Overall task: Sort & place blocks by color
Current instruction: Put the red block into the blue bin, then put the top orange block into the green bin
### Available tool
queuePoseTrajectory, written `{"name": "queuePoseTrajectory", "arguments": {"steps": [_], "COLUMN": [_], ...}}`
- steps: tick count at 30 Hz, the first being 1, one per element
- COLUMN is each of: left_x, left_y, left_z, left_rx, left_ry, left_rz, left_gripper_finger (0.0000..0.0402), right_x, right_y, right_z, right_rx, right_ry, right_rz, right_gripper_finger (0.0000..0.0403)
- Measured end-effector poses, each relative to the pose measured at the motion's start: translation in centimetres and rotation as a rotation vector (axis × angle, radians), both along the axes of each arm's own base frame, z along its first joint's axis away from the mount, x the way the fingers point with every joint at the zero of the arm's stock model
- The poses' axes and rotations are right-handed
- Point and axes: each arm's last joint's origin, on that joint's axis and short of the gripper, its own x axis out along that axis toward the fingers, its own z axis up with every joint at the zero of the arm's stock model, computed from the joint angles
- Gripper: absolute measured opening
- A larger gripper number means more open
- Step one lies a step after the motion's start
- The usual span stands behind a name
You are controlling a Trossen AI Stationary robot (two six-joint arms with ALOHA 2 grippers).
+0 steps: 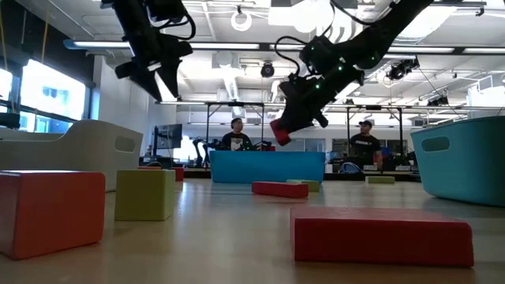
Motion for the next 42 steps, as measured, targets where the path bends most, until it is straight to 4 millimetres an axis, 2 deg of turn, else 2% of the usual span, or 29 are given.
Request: {"name": "queuePoseTrajectory", "arguments": {"steps": [5,8,14,18,28,32,42], "left_x": [-0.9,-1.5,-2.8,-3.4,-3.9,-4.0,-3.6], "left_y": [0.8,1.4,2.7,3.7,6.3,7.0,9.1], "left_z": [-0.6,-0.7,-0.9,-1.4,-4.1,-5.0,-3.5], "left_rx": [-0.008,-0.004,0.011,-0.006,-0.148,-0.189,-0.215], "left_ry": [0.024,0.046,0.1,0.139,0.153,0.171,0.277], "left_rz": [0.039,0.047,0.037,-0.012,-0.011,-0.073,-0.206], "left_gripper_finger": [0.0229,0.0229,0.0229,0.0229,0.0229,0.0229,0.0229], "right_x": [0.1,0.1,0.1,0.1,-0.3,-0.5,-0.3], "right_y": [-0.3,-0.3,-0.2,-0.2,0.1,0.2,0.2], "right_z": [-1.4,-1.6,-1.6,-1.4,0.6,1.5,2.2], "right_rx": [0.053,0.049,0.041,0.035,-0.015,-0.041,-0.043], "right_ry": [0.033,0.055,0.054,0.045,0.003,-0.02,-0.043], "right_rz": [-0.046,-0.076,-0.079,-0.079,-0.061,-0.057,-0.06], "right_gripper_finger": [0.0103,0.0107,0.0182,0.0207,0.0212,0.0212,0.0213]}}
